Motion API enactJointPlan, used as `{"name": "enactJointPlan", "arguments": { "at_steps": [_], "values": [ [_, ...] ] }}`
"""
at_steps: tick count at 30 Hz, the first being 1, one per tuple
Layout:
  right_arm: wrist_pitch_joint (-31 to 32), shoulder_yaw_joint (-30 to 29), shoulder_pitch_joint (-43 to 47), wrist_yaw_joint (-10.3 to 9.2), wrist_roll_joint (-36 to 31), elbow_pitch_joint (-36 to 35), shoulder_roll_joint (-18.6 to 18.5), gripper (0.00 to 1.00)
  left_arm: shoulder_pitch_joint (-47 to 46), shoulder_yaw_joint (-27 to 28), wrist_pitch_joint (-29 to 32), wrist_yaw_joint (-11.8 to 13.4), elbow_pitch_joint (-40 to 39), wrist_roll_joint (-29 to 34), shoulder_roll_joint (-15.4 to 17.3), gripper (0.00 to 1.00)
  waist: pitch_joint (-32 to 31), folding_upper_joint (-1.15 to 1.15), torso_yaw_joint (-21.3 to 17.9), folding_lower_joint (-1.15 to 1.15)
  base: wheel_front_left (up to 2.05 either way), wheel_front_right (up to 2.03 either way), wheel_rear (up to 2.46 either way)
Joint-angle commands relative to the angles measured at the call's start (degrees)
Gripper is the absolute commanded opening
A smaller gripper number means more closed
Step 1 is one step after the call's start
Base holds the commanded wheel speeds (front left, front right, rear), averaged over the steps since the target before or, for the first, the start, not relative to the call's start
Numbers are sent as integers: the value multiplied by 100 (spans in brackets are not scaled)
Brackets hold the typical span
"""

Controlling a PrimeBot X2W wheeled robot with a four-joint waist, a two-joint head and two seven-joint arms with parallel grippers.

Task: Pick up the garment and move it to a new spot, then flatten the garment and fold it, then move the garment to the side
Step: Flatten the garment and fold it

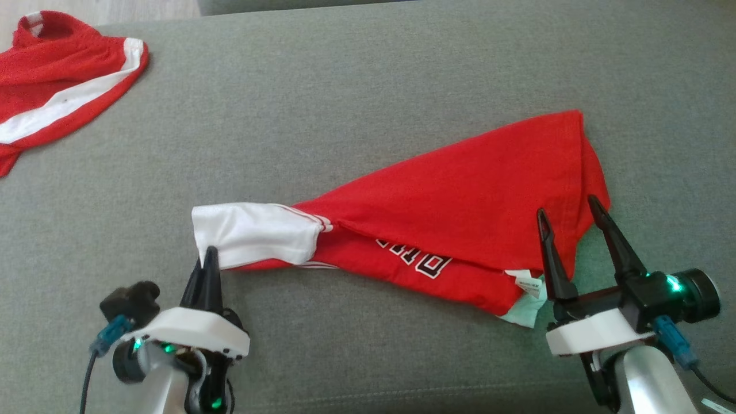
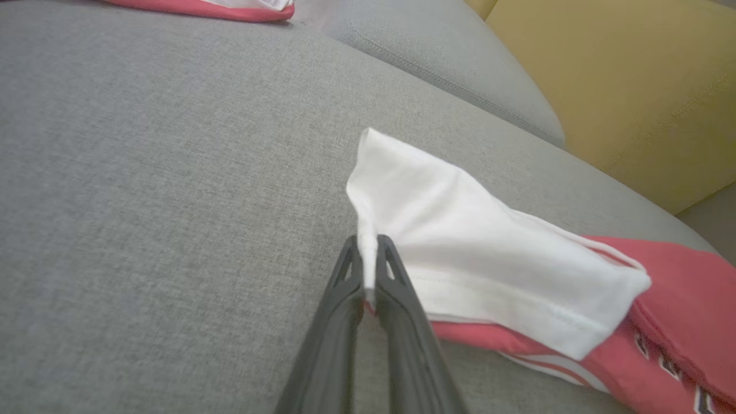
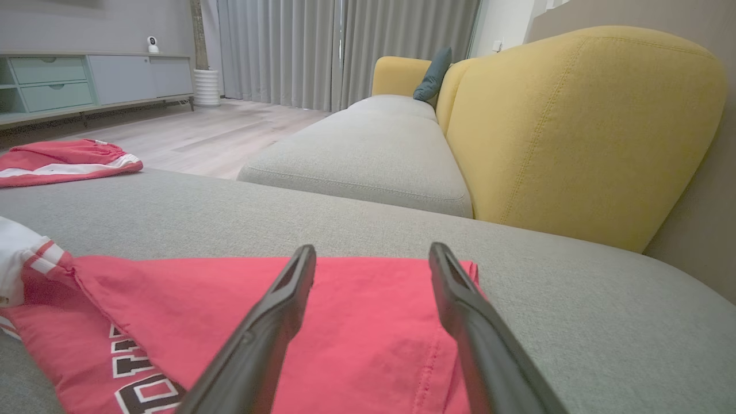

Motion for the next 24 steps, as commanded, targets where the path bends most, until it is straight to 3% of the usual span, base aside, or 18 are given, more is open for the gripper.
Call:
{"name": "enactJointPlan", "arguments": {
  "at_steps": [1,3,10,11,12,13,19,24],
  "values": [
    [-61,133,-31,42,30,-142,-27,100,-193,123,-50,61,-323,-56,34,2,0,0,17,0,0,0,0],
    [-61,122,-48,42,27,-132,-27,100,-106,82,-53,131,-466,-91,27,15,-1,0,36,0,0,0,0],
    [-61,161,-66,42,42,-84,-27,100,91,-63,-15,279,-574,-251,15,22,-12,0,64,0,0,0,0],
    [-61,176,-73,42,60,-75,-27,100,98,-79,-16,288,-536,-269,14,32,-22,0,63,0,0,0,0],
    [-61,187,-84,42,77,-69,-27,100,100,-95,-20,290,-503,-279,14,51,-33,0,64,0,0,0,0],
    [-61,192,-94,42,87,-63,-27,100,98,-114,-25,290,-480,-262,14,100,-48,0,67,0,0,0,0],
    [-61,120,-134,42,118,-52,-27,100,129,-136,-70,250,-649,88,119,100,-176,0,145,0,0,0,0],
    [-61,34,-167,42,192,-12,-27,100,345,88,-77,223,-1348,621,140,100,-422,0,266,0,0,0,0]
  ]
}}
